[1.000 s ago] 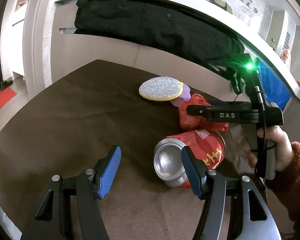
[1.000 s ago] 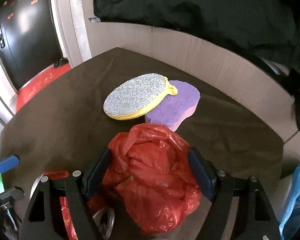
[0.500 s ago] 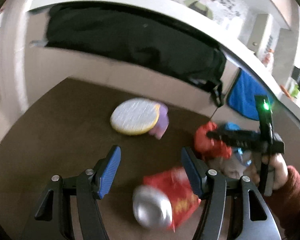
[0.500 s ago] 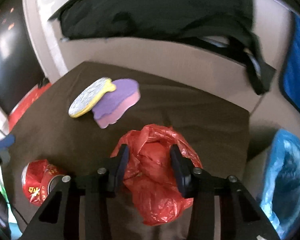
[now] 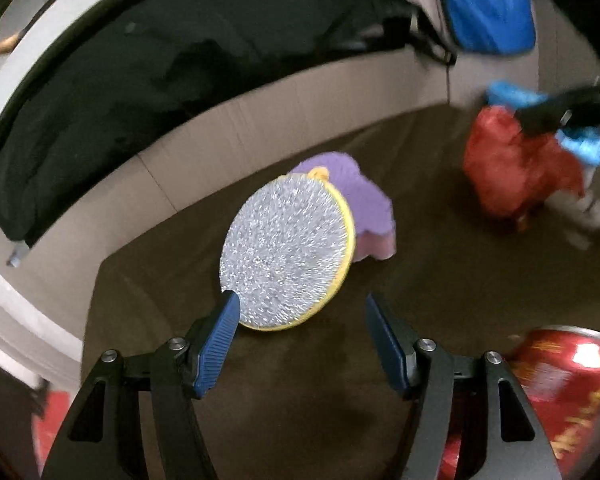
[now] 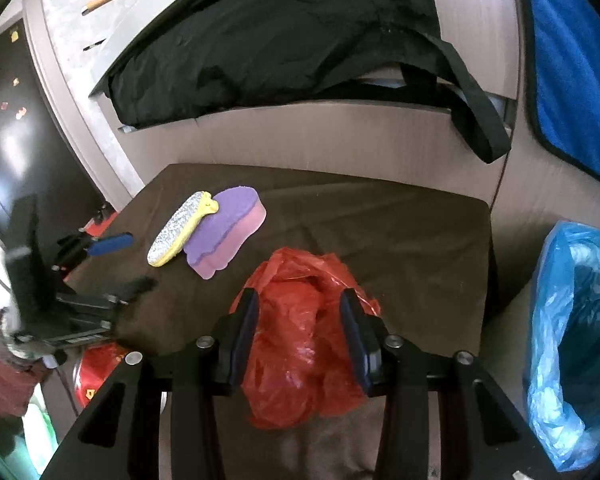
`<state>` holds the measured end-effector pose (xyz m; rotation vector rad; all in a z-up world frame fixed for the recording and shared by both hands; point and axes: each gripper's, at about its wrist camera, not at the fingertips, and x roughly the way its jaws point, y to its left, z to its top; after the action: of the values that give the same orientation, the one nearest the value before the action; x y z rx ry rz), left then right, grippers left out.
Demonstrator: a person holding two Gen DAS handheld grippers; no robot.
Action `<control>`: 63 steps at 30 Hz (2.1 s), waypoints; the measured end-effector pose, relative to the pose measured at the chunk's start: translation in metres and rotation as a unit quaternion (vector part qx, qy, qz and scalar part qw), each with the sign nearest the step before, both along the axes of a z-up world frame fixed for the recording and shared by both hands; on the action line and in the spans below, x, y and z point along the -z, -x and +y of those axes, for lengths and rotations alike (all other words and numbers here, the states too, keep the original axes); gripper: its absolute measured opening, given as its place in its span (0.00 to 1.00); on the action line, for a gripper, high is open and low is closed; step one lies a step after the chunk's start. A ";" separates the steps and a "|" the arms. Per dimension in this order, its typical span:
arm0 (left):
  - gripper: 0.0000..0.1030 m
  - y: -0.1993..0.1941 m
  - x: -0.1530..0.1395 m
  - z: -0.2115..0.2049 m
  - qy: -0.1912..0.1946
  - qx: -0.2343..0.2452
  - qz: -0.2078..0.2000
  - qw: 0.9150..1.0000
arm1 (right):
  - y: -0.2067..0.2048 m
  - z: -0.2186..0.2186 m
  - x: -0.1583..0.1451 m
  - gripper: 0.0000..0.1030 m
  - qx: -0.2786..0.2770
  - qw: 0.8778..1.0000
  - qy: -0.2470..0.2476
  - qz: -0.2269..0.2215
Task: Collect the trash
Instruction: 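Grasp the red plastic bag with the right gripper while the left grasps the glitter sponge, then carry the red bag and glitter sponge over the blue-lined bin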
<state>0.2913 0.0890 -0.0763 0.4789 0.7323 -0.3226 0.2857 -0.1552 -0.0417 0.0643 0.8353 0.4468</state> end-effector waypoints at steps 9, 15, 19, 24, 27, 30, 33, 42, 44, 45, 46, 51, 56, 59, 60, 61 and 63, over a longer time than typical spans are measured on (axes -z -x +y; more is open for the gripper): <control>0.24 -0.038 -0.002 0.012 0.021 -0.052 -0.012 0.998 | 0.007 0.005 -0.006 0.53 -0.011 0.998 0.035 -0.045; 0.14 -0.042 -0.031 0.061 0.155 -0.120 -0.012 0.980 | 0.013 0.010 -0.005 0.60 -0.041 0.996 0.060 -0.060; 0.14 -0.044 -0.032 0.091 0.199 -0.164 -0.010 0.966 | 0.012 0.019 0.004 0.63 -0.058 0.995 0.068 -0.053; 0.14 -0.048 -0.024 0.110 0.231 -0.192 0.001 0.954 | 0.004 0.033 0.018 0.68 -0.063 0.992 0.100 -0.039; 0.15 -0.051 -0.023 0.117 0.250 -0.197 0.005 0.948 | -0.004 0.035 0.028 0.73 -0.064 0.994 0.092 -0.016; 0.15 -0.057 -0.020 0.117 0.254 -0.205 0.006 0.945 | -0.007 0.032 0.034 0.73 -0.066 0.995 0.072 0.002; 0.15 -0.064 -0.018 0.114 0.266 -0.212 0.014 0.940 | -0.003 0.032 0.033 0.72 -0.064 0.995 0.072 -0.004; 0.13 -0.051 -0.040 0.094 0.250 -0.217 -0.017 0.943 | 0.013 0.030 0.022 0.52 -0.070 0.995 0.072 -0.023; 0.13 -0.044 -0.051 0.088 0.247 -0.214 -0.029 0.945 | 0.015 0.028 0.018 0.51 -0.068 0.995 0.064 -0.027; 0.13 -0.037 -0.058 0.083 0.248 -0.209 -0.036 0.945 | 0.016 0.026 0.016 0.51 -0.066 0.996 0.060 -0.030; 0.13 -0.033 -0.064 0.079 0.248 -0.206 -0.040 0.946 | 0.017 0.026 0.014 0.51 -0.065 0.996 0.057 -0.032; 0.13 -0.001 -0.094 0.050 0.254 -0.181 -0.064 0.948 | 0.024 0.020 -0.005 0.51 -0.059 0.996 0.037 -0.050; 0.13 0.034 -0.115 0.020 0.287 -0.158 -0.071 0.942 | 0.043 0.007 -0.035 0.51 -0.043 0.995 0.029 -0.088; 0.13 0.055 -0.122 -0.005 0.307 -0.143 -0.073 0.938 | 0.058 -0.006 -0.052 0.51 -0.031 0.993 0.024 -0.113; 0.13 0.062 -0.124 -0.014 0.316 -0.137 -0.074 0.936 | 0.062 -0.010 -0.058 0.51 -0.026 0.992 0.023 -0.121; 0.13 0.067 -0.126 -0.019 0.323 -0.133 -0.074 0.934 | 0.067 -0.015 -0.063 0.51 -0.019 0.991 0.023 -0.129; 0.13 0.077 -0.127 -0.035 0.338 -0.122 -0.071 0.931 | 0.076 -0.026 -0.074 0.51 -0.006 0.989 0.028 -0.145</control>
<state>0.2143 0.0538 0.0507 -0.2419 0.4891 -0.2819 0.2099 -0.1816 0.0327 -0.0565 0.5619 0.4312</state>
